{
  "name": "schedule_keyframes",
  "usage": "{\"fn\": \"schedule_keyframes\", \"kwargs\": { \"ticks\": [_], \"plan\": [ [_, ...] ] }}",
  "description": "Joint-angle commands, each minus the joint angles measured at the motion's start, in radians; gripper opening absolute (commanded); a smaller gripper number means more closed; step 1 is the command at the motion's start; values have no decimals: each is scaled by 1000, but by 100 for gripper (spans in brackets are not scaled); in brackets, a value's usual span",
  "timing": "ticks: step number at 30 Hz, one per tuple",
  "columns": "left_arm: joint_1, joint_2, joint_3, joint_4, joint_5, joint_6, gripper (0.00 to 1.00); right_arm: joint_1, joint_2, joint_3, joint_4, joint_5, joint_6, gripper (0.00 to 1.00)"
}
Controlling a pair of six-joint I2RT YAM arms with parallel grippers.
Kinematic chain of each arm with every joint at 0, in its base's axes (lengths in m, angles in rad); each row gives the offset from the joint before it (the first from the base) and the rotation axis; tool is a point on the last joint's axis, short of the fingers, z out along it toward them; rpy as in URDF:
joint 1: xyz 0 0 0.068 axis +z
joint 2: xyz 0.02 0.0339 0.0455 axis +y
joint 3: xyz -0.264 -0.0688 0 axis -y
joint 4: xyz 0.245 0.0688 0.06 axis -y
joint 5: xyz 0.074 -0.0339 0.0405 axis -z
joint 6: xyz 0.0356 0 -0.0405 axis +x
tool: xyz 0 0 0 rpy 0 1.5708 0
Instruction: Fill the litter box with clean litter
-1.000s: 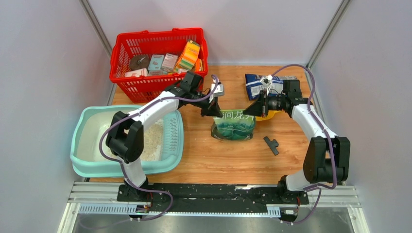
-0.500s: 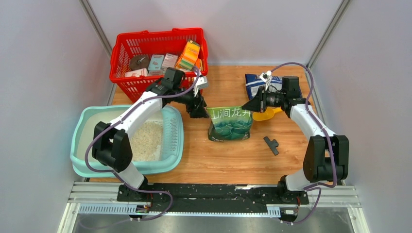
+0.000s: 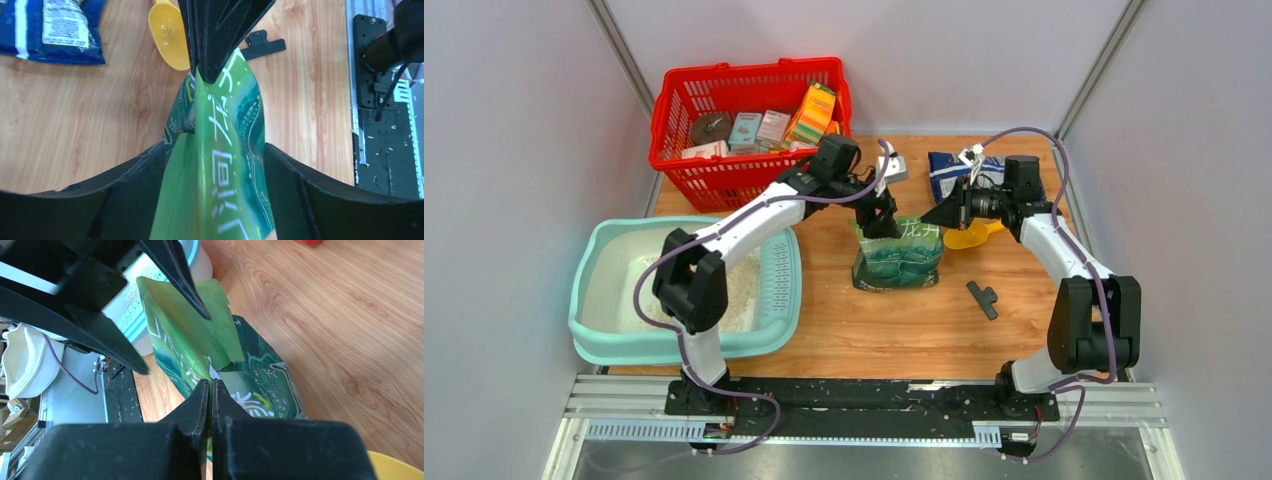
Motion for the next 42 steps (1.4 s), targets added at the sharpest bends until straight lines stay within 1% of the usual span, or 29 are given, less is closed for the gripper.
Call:
{"fn": "schedule_keyframes", "kwargs": {
  "ticks": [1, 2, 4, 5, 6, 7, 8, 9, 10, 11, 12, 14, 15, 17, 20, 24, 26, 27, 28, 29, 30, 31, 32, 34, 35, 37, 42],
  "plan": [
    [-10, 75, 83, 46, -57, -33, 74, -4, -25, 55, 112, -53, 31, 0],
    [-10, 87, 87, 41, -57, -34, 70, -6, -27, 56, 109, -57, 27, 0],
    [-9, 88, 87, 18, -53, -22, 58, -9, -28, 58, 95, -64, 15, 0],
    [-9, 86, 86, 6, -46, -8, 50, -10, -33, 56, 89, -66, 9, 0],
    [-10, 85, 80, -5, -29, -4, 30, -15, -33, 56, 78, -67, 1, 0],
    [-4, 81, 77, -25, -21, -1, 23, -18, -33, 56, 77, -69, 0, 0],
    [-1, 72, 71, -28, -3, -10, 17, -21, -34, 55, 75, -69, -2, 0],
    [3, 66, 51, -24, 6, -19, 9, -20, -31, 53, 73, -75, -2, 0],
    [9, 62, 39, -16, 22, -34, 4, -21, -33, 53, 70, -78, 0, 0],
    [26, 49, 26, -7, 57, -69, 0, -51, -31, 55, 67, -84, -2, 0],
    [35, 45, 6, 7, 72, -89, 0, -59, -30, 64, 49, -101, 0, 0],
    [57, 28, -6, 0, 106, -94, 0, -84, -15, 93, -1, -138, -95, 0],
    [62, 20, -12, -29, 111, -83, 0, -96, 14, 146, -107, -168, -141, 0],
    [74, 5, -11, -68, 121, -39, 0, -148, 45, 209, -208, -187, -236, 0],
    [79, -1, -15, -111, 135, -14, 0, -197, 88, 277, -255, -222, -244, 0],
    [79, 8, -11, -122, 158, -22, 0, -185, 114, 317, -333, -285, -269, 3],
    [79, 12, -8, -123, 160, -25, 0, -170, 114, 328, -371, -282, -301, 8],
    [79, 9, -8, -125, 157, -24, 0, -168, 110, 325, -390, -259, -334, 13],
    [79, 8, -8, -129, 157, -17, 0, -167, 101, 320, -394, -248, -369, 23],
    [79, 6, -6, -138, 154, -8, 0, -162, 73, 316, -419, -235, -432, 30],
    [79, 5, 0, -160, 157, -1, 0, -153, 56, 313, -512, -187, -513, 37],
    [79, -1, 0, -171, 158, 19, 0, -123, 33, 303, -543, -160, -664, 49],
    [79, -3, 2, -183, 163, 32, 0, -104, 12, 288, -551, -132, -704, 54],
    [79, -11, 3, -221, 160, 67, 0, -57, -39, 224, -488, -78, -723, 65],
    [79, -14, 3, -232, 161, 79, 0, -44, -47, 205, -462, -73, -718, 68],
    [79, -21, 2, -261, 158, 104, 0, -3, -48, 190, -410, -60, -715, 70],
    [79, -37, -3, -283, 163, 128, 0, 51, -1, 213, -411, -52, -790, 71]
  ]
}}
